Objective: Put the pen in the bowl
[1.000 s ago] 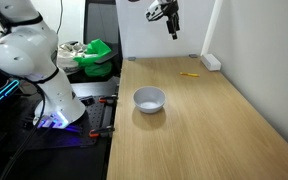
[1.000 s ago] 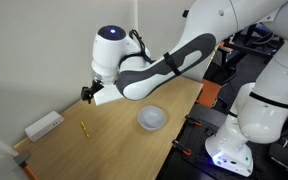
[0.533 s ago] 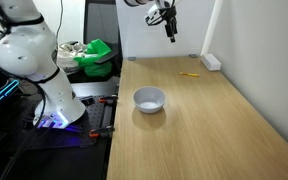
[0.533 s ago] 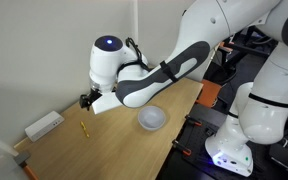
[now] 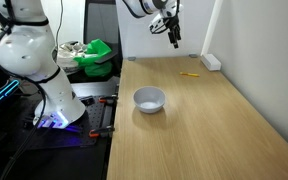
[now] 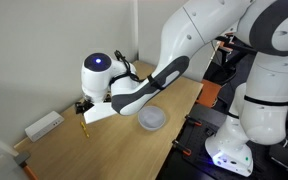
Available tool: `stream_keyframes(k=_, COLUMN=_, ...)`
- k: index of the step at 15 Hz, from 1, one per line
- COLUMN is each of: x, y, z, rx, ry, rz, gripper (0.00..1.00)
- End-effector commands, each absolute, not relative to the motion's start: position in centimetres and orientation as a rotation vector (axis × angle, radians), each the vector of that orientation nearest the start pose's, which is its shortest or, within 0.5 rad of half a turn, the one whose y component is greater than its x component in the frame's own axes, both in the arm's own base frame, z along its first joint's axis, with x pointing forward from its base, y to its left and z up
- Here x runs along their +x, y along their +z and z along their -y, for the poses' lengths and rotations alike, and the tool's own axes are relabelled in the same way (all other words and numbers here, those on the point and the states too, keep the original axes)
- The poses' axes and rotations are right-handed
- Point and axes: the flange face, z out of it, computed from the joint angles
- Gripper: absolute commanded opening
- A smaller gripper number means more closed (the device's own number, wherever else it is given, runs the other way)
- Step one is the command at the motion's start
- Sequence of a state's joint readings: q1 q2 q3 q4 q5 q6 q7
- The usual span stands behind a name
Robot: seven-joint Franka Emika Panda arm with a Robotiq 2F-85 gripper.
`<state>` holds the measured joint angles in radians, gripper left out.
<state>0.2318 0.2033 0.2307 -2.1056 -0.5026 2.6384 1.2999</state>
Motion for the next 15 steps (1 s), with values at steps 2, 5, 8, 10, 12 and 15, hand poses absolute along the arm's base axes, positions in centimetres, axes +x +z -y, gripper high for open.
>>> stream_keyframes(k=2, x=56.4, y=32.6, z=-29.6, rx=-2.923, ry=-0.59, rz=-0.667, gripper=1.0)
stream_keyframes(k=5, x=57.8, y=30.3, z=-30.4, rx=-2.923, ry=-0.538, rz=-0.656, gripper=1.0)
stream_keyframes(k=8, x=59.2, y=28.4, z=-30.5, rx=-2.925, ry=-0.478, rz=-0.652, gripper=1.0)
stream_keyframes(k=10, x=60.0, y=27.4, z=-30.3, rx=-2.931, ry=-0.442, rz=-0.655, gripper=1.0)
stream_keyframes(k=12, x=60.9, y=26.5, z=-30.0, rx=-2.933, ry=-0.415, rz=-0.658, gripper=1.0)
stream_keyframes(k=15, x=62.2, y=25.4, z=-29.4, rx=-2.929, ry=-0.384, rz=-0.665, gripper=1.0)
